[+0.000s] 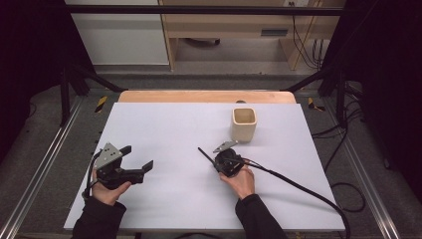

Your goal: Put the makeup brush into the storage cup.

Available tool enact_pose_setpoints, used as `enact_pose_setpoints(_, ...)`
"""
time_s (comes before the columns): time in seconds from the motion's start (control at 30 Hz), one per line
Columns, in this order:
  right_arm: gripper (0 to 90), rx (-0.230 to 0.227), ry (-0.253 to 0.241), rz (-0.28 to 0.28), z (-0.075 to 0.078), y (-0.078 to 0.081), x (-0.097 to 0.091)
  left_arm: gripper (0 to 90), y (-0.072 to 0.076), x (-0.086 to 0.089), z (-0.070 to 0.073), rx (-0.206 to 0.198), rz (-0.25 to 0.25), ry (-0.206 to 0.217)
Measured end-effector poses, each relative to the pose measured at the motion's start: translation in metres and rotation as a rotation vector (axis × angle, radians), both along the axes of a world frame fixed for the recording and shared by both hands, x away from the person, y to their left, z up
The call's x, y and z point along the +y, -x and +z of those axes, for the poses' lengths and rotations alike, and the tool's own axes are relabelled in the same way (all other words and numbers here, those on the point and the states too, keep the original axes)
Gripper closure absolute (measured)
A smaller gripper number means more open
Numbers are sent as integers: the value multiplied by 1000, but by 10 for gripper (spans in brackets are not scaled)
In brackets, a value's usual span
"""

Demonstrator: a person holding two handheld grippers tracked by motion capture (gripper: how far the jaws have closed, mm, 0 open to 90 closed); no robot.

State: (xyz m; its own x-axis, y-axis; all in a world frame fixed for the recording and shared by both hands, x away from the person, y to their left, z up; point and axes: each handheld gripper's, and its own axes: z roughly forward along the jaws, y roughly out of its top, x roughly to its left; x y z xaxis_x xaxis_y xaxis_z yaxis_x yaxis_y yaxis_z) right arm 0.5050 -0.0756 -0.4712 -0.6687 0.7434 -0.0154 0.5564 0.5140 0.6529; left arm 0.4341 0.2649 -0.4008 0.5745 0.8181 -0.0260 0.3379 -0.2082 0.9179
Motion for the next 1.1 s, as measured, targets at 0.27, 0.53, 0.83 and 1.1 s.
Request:
enact_pose_setpoints(0.27, 625, -6, 44, 47, 20, -3, 2, 55, 0, 0, 0, 1, -4, -2)
enact_pose_setpoints(0.53, 562, 55, 145, 99, 42, -19, 16, 55, 0, 1, 1, 3, -8, -5)
enact_pose_setpoints(0.83, 603, 163, 229, 114, 35, -36, 30, 55, -1, 2, 0, 6, -12, -7)
enact_pose_setpoints(1.1, 673, 208, 266, 111, 27, -38, 32, 55, -1, 1, 0, 7, -11, -5)
